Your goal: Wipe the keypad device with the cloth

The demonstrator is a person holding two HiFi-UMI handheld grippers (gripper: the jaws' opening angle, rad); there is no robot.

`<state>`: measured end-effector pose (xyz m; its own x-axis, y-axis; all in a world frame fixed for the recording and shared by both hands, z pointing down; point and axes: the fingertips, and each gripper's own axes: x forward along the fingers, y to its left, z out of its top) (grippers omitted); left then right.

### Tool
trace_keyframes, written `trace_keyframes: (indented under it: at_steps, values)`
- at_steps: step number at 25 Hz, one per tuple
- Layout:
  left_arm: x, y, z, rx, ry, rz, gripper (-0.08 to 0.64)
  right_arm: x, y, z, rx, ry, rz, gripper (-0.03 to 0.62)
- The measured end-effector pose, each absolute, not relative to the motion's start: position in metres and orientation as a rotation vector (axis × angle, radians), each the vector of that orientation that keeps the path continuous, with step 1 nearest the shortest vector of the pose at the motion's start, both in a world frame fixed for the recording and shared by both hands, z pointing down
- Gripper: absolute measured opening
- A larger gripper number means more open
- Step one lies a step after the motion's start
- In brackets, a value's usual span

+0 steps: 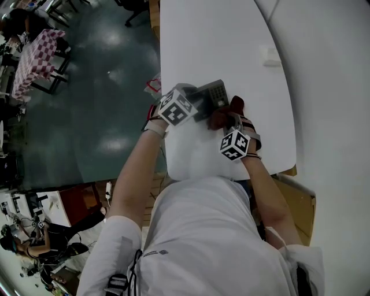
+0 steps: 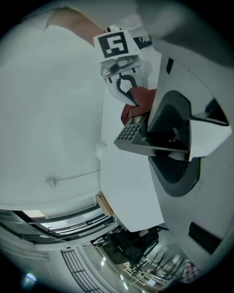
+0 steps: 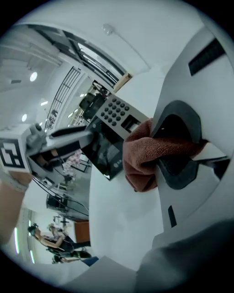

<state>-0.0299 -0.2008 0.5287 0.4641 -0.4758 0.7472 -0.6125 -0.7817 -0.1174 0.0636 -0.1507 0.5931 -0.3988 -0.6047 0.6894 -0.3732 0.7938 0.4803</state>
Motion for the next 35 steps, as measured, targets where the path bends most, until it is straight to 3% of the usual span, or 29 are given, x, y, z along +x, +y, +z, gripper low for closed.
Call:
trace_keyframes:
  at_steps: [13, 35]
  values:
    - [-0.028, -0.192, 0.528, 2.533, -0.960, 1.200, 0.166, 0.014, -0.203, 0.487, 0.785, -2.111, -0.594, 0.038]
    - [-0.030, -0.189, 0.527, 2.538, -0.956, 1.178, 0.166, -0.001, -0.193, 0.518, 0.701, -2.056, -0.629, 0.038]
